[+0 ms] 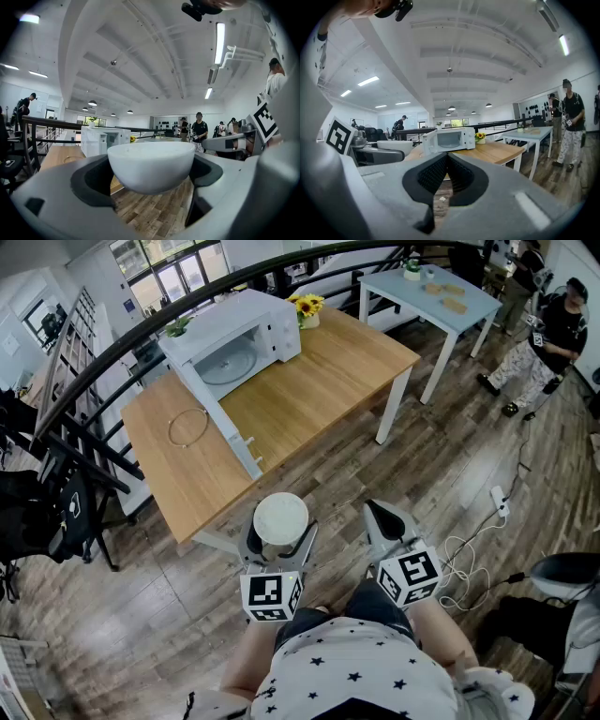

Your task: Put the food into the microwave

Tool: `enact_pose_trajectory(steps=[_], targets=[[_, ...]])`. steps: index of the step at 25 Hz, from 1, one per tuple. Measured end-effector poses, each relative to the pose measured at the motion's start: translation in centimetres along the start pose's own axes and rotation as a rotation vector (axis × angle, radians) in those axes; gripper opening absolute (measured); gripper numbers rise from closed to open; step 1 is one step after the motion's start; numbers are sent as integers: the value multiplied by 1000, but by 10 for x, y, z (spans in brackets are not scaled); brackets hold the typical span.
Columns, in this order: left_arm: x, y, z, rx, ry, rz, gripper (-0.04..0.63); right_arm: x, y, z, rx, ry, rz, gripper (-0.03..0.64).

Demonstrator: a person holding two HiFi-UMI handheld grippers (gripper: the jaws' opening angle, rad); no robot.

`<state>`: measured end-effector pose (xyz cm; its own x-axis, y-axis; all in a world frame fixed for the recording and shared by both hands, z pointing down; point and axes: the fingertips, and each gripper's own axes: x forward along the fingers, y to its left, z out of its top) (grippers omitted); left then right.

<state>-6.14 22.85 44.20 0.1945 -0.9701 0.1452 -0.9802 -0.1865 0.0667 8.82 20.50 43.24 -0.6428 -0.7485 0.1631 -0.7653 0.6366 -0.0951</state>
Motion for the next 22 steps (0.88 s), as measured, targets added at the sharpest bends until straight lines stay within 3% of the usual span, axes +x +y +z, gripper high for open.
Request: enact_pose_trajectory(steps=[6,12,22], targets=[[-55,-29,7,-10,-12,-13,492,-57,38,5,-14,-11,11,6],[-81,-54,15,-16,-32,-29,492,-100,47,5,-2,-21,-5,6],[-92,-58,11,-10,-25,-49,492,-109,57,-6,40,-15,7,6]])
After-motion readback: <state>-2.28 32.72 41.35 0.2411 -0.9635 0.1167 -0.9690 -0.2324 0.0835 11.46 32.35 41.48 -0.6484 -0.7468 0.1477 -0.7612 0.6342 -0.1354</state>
